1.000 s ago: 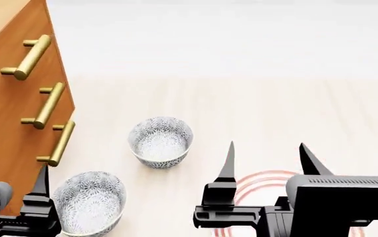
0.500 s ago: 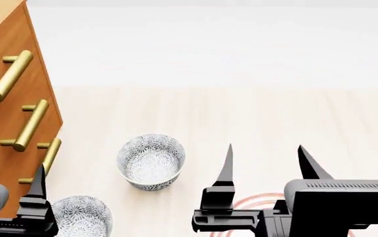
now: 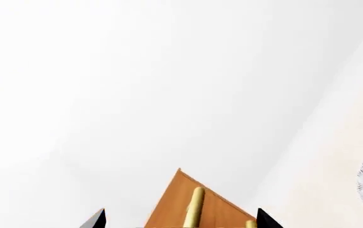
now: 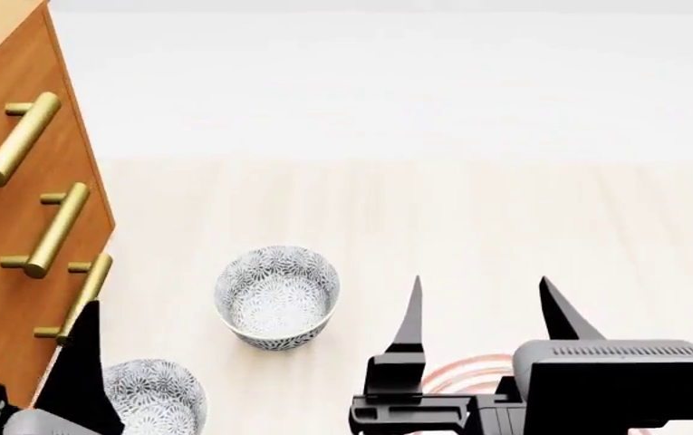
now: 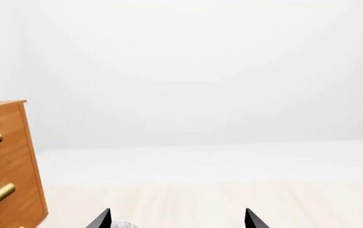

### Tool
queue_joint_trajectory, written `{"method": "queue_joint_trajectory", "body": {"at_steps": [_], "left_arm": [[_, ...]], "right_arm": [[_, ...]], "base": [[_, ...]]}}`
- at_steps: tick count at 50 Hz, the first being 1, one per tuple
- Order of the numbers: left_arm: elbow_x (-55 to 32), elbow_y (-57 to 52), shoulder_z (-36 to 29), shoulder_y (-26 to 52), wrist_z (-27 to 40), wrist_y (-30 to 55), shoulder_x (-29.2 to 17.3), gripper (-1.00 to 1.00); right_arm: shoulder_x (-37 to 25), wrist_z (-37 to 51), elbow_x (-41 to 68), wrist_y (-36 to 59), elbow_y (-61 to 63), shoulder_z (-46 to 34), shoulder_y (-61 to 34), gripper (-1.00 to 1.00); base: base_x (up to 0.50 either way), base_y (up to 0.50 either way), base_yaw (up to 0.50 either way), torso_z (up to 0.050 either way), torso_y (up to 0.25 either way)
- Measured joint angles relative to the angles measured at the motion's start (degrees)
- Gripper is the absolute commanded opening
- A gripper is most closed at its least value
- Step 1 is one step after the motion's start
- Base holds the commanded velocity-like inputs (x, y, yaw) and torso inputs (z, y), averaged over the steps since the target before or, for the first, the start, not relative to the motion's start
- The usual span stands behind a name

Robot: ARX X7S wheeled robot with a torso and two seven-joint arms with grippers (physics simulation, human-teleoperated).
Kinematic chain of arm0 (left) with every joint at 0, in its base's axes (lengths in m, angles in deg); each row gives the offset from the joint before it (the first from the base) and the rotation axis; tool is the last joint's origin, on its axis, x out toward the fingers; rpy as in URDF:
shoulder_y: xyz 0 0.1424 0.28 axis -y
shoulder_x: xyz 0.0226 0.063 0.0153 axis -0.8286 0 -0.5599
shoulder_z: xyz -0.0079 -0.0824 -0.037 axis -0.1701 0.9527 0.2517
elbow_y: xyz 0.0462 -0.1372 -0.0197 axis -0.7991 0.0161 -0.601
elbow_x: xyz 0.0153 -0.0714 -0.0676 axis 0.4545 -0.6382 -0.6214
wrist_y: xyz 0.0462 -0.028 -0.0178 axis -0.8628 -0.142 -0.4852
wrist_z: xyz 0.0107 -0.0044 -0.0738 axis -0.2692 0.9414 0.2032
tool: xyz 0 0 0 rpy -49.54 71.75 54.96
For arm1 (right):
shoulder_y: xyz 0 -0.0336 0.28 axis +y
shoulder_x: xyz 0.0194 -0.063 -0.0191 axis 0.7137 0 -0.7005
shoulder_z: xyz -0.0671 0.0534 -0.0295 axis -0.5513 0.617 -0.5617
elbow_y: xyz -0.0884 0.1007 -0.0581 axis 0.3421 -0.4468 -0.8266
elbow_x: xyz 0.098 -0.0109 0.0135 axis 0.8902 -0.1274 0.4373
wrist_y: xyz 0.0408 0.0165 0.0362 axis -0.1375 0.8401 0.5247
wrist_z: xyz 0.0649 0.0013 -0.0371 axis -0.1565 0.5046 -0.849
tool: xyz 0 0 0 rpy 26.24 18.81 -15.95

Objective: Open the top drawer of the cabinet.

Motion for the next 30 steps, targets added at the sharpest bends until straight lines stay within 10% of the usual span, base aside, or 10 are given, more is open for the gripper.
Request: {"method": "queue_joint_trajectory", "body": {"at_steps": [12,30], "left_arm": [[14.2,2.44,-12.71,4.5,-0.24,1.83,-4.0,1.0],[15.36,10.61,-14.71,10.73,-2.4,-0.38,-3.71,1.0]], "right_arm": [[-0.4,-0.15,-0.45,-1.38,-0.42,-0.45,0.71,1.0],[-0.84,-0.25,-1.23,-3.36,-1.43,-1.11,1.47,1.0]], "base": [[0.0,0.0,0.0,0.0,0.0],[0.0,0.0,0.0,0.0,0.0]]}}
